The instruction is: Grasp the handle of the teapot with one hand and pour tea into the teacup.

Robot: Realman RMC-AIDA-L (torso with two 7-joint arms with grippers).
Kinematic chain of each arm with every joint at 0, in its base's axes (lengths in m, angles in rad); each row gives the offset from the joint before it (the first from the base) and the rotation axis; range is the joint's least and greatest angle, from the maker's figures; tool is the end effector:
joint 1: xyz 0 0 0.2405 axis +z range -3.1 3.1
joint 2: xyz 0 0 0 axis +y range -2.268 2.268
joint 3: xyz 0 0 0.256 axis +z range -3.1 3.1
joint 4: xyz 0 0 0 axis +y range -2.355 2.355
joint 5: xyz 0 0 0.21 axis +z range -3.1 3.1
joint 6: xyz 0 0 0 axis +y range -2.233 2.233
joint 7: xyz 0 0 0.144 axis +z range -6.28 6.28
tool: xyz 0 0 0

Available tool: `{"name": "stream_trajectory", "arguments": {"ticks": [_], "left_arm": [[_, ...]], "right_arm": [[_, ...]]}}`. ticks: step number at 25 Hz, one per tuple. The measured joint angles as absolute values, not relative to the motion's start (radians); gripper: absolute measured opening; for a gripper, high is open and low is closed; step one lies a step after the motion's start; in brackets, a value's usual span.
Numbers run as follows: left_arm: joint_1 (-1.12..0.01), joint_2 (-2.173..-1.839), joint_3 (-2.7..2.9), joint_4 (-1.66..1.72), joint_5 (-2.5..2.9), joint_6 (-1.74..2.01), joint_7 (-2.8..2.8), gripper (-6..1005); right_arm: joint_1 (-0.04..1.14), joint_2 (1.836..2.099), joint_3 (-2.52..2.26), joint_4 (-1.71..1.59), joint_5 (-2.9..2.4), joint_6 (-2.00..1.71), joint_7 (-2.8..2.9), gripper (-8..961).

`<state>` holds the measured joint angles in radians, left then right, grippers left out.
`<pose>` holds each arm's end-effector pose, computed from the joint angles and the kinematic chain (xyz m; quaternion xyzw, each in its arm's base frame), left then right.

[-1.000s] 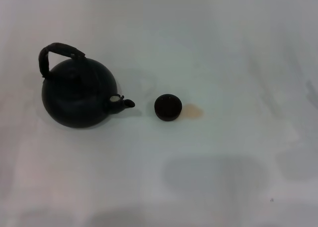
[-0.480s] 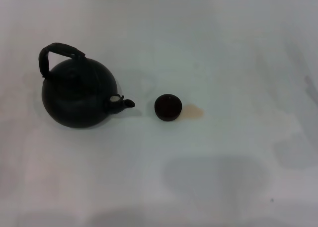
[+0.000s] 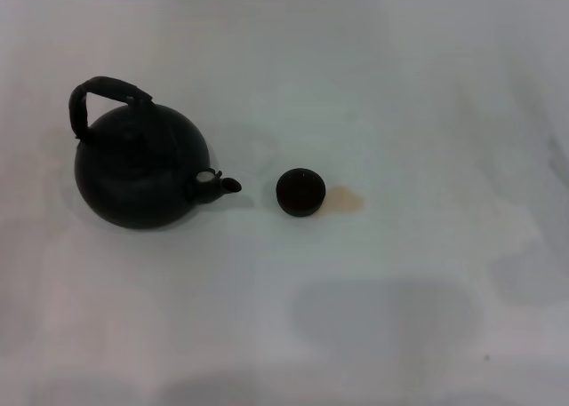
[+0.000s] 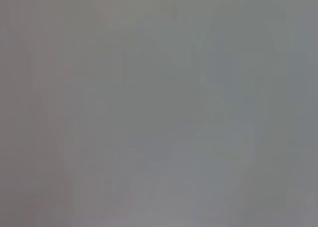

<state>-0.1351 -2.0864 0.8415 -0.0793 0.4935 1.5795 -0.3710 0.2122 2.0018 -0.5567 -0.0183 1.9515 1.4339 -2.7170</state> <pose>-0.4025 0.1833 0.0262 -0.5674 -0.3034 -0.3365 0.6875 0.3917 0.2303 0.0186 -0.7362 0.2510 0.2977 0.5535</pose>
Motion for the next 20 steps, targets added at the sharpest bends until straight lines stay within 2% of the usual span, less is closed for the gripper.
{"name": "stream_trajectory", "arguments": {"ticks": [20], "left_arm": [[-0.127,-2.086,0.845,-0.097,0.493,1.622,-0.290,704]], "right_arm": [[0.222,2.005,-0.557,-0.021,1.976,1.413,-2.770,845]]}}
